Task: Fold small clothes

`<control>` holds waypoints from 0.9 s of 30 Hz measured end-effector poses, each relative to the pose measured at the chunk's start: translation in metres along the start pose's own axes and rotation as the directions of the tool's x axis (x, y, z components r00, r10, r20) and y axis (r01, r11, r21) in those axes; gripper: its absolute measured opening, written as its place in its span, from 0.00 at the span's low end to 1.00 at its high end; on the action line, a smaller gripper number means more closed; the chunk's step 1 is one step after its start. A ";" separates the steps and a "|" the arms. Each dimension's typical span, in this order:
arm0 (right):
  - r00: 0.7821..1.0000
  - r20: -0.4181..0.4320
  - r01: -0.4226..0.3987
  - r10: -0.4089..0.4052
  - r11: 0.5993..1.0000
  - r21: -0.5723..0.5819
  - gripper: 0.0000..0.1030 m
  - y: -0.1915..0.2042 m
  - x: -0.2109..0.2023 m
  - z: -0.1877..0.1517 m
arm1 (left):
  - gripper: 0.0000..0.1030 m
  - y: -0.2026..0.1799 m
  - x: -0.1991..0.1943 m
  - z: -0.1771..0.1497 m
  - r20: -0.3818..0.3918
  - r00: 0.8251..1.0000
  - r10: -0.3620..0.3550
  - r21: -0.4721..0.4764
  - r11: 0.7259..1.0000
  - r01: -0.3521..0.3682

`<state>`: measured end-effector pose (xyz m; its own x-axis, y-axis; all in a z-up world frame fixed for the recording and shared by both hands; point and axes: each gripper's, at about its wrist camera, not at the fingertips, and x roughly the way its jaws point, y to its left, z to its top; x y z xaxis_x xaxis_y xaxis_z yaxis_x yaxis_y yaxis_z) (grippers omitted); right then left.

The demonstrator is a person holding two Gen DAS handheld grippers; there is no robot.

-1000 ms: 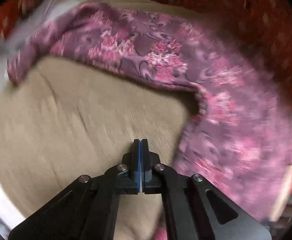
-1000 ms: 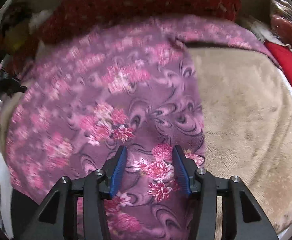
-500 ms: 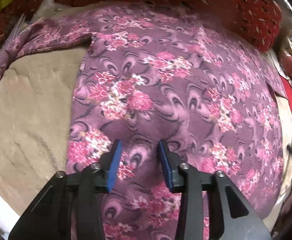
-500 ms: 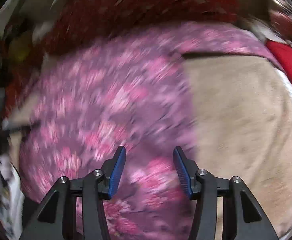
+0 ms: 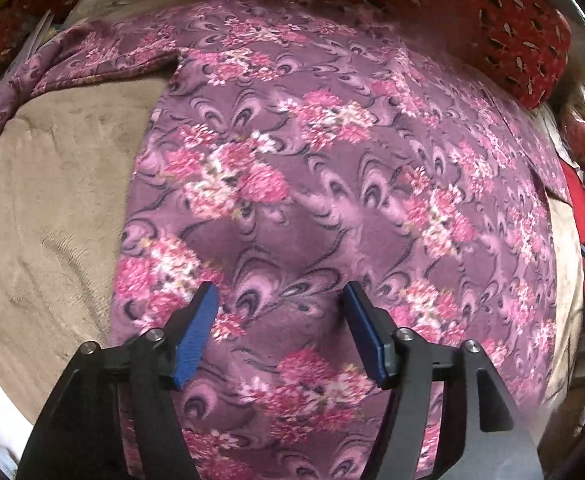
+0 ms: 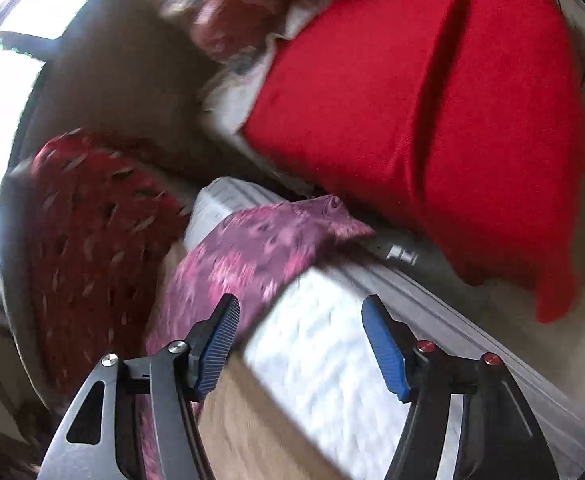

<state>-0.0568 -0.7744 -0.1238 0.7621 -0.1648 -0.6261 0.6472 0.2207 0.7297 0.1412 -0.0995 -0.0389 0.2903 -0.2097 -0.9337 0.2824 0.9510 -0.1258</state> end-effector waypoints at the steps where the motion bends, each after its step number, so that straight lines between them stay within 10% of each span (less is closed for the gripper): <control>1: 1.000 -0.005 -0.002 0.002 1.000 0.009 0.64 0.001 0.013 0.005 | 0.62 -0.003 0.000 0.004 0.001 1.000 -0.011 -0.003 1.000 0.011; 8: 0.999 -0.024 -0.036 0.040 0.988 0.151 0.64 -0.014 0.071 0.022 | 0.62 -0.025 -0.004 0.033 0.027 0.996 -0.089 0.013 0.996 0.089; 11: 0.996 0.043 -0.087 0.082 0.985 0.148 0.12 -0.014 0.064 0.027 | 0.62 -0.039 0.004 0.043 0.028 0.995 -0.099 0.034 0.995 0.098; 12: 0.992 0.076 -0.105 0.097 0.988 0.111 0.10 -0.008 0.057 0.028 | 0.62 -0.040 0.005 0.046 0.026 0.995 -0.099 0.034 0.995 0.098; 17: 0.977 0.169 -0.107 0.128 0.986 -0.131 0.10 0.045 0.014 0.017 | 0.62 -0.034 0.016 0.057 0.027 0.990 -0.141 -0.033 0.989 0.142; 27: 0.974 -0.017 -0.201 0.224 0.838 -0.507 0.10 0.183 -0.007 -0.090 | 0.62 -0.014 0.017 0.071 0.017 0.974 -0.226 -0.113 0.967 0.227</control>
<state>0.0544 -0.6460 -0.0105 0.8874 -0.0952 -0.4510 0.3796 0.7058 0.5981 0.2073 -0.1323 -0.0294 0.2339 -0.4234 -0.8752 0.2356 0.8981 -0.3714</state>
